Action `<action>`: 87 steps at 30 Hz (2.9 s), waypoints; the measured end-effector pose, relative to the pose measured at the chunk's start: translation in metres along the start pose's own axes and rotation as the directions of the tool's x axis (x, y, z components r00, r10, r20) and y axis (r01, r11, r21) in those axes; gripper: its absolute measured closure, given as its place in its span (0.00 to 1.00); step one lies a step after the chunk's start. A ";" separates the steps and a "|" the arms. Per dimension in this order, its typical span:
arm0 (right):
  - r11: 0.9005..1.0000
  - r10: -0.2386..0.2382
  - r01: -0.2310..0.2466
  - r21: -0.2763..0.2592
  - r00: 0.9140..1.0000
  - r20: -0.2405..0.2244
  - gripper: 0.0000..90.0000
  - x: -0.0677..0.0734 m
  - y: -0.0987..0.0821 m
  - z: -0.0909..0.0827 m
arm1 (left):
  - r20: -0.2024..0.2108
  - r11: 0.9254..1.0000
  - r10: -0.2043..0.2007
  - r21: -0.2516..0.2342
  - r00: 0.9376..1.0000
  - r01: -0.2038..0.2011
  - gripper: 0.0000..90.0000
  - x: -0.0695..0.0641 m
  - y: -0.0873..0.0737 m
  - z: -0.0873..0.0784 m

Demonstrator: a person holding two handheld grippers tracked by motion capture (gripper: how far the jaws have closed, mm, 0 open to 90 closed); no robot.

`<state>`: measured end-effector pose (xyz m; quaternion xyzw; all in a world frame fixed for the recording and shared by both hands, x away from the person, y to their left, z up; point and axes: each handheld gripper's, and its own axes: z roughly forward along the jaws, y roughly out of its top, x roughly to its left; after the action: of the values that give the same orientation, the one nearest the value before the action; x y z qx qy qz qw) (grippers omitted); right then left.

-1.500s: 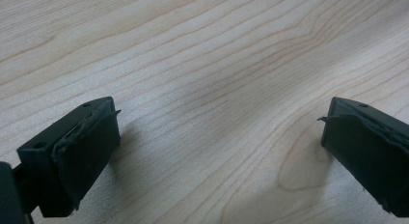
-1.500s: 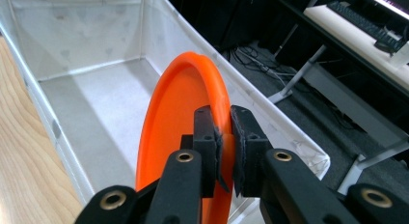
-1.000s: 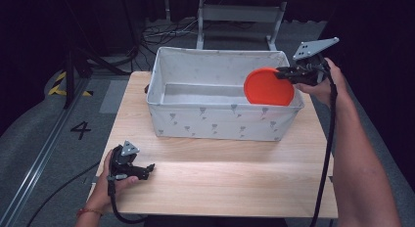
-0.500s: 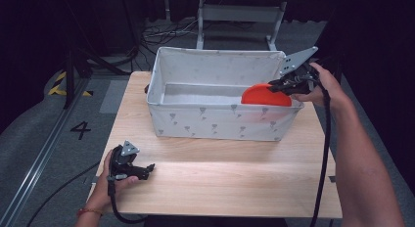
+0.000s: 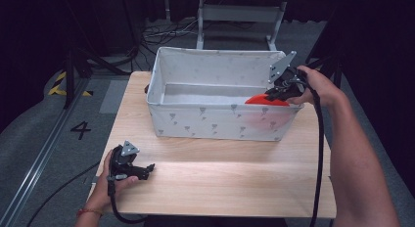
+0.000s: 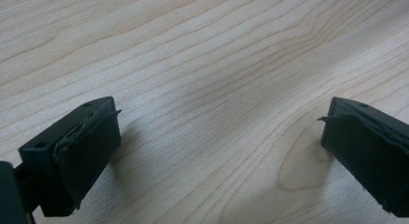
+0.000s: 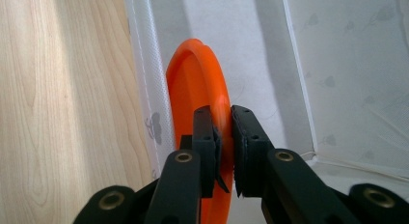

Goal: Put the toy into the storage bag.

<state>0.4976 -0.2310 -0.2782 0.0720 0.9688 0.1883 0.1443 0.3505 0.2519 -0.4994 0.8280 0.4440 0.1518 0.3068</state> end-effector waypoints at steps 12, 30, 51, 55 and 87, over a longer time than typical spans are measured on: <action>0.992 0.057 -0.052 0.116 0.997 -0.046 0.91 -0.013 -0.006 0.024 | 0.002 1.000 0.000 -0.001 1.000 0.000 0.01 0.000 0.000 0.000; 0.987 0.128 -0.124 0.105 0.991 -0.026 0.85 -0.017 -0.018 0.029 | 0.002 1.000 0.000 0.000 1.000 0.000 0.01 0.000 0.000 0.000; 0.897 0.383 -0.321 -0.303 0.907 0.173 0.42 0.016 -0.032 -0.016 | 0.002 1.000 0.000 -0.001 1.000 0.000 0.01 0.000 0.000 0.000; 0.869 0.443 -0.355 -0.345 0.869 0.220 0.29 0.025 -0.037 -0.023 | 0.000 1.000 0.000 0.000 1.000 0.000 0.01 0.000 0.000 0.000; 0.837 0.482 -0.310 -0.451 0.809 0.337 0.20 0.113 -0.093 -0.034 | 0.001 1.000 0.000 -0.001 1.000 0.000 0.01 0.000 0.000 0.000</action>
<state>0.3724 -0.3057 -0.3125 0.2876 0.8188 0.3751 0.3258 0.3505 0.2519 -0.4994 0.8281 0.4436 0.1516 0.3074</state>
